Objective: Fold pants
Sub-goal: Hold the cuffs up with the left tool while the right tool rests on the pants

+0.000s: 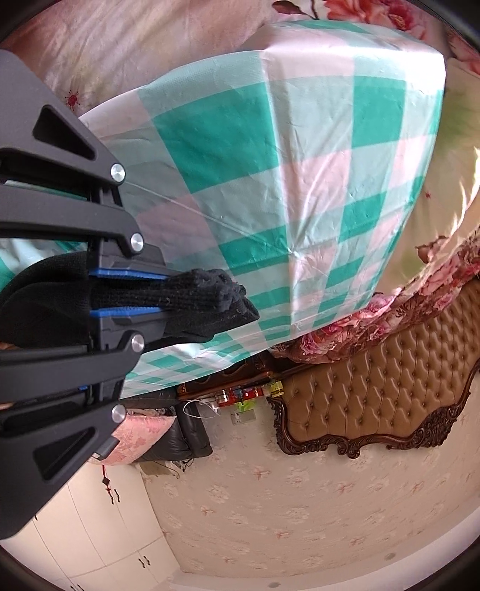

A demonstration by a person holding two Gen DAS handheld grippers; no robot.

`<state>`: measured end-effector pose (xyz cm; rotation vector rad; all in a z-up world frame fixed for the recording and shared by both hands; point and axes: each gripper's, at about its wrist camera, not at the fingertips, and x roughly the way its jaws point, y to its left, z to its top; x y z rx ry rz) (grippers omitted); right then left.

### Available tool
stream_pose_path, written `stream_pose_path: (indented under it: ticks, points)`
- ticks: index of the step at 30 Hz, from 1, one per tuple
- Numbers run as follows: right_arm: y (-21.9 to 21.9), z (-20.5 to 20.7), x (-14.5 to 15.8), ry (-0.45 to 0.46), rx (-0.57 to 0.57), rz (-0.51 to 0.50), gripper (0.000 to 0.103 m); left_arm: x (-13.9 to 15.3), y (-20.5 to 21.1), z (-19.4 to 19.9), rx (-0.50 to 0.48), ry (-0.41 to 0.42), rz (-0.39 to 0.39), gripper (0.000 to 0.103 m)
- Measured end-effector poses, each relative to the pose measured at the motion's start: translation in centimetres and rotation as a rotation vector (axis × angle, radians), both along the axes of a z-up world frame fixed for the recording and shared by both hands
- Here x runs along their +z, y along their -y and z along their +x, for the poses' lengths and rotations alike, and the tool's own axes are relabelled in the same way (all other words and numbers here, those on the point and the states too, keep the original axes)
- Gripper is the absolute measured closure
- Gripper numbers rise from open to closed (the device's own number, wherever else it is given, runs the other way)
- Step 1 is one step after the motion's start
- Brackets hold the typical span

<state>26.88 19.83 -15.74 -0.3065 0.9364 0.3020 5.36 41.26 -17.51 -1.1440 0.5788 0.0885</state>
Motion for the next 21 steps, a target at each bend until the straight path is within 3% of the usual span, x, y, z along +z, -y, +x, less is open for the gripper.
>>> stream_pose_path:
  ticks: [11, 16, 17, 21]
  points:
    - [3.0, -3.8, 2.5, 0.017, -0.017, 0.101, 0.014, 0.7, 0.2, -0.2, -0.007, -0.007, 0.033, 0.092]
    - [4.1, -4.2, 0.3, -0.055, -0.03, 0.059, 0.014, 0.8, 0.2, -0.3, -0.007, -0.008, 0.037, 0.092]
    - [4.6, -4.1, 0.0, -0.064, -0.038, 0.093, 0.013, 0.9, 0.3, -0.3, -0.008, -0.006, 0.04, 0.092]
    - [4.7, -4.2, 0.3, -0.065, -0.035, 0.088, 0.013, 1.4, 0.6, -0.3, -0.01, -0.009, 0.056, 0.092]
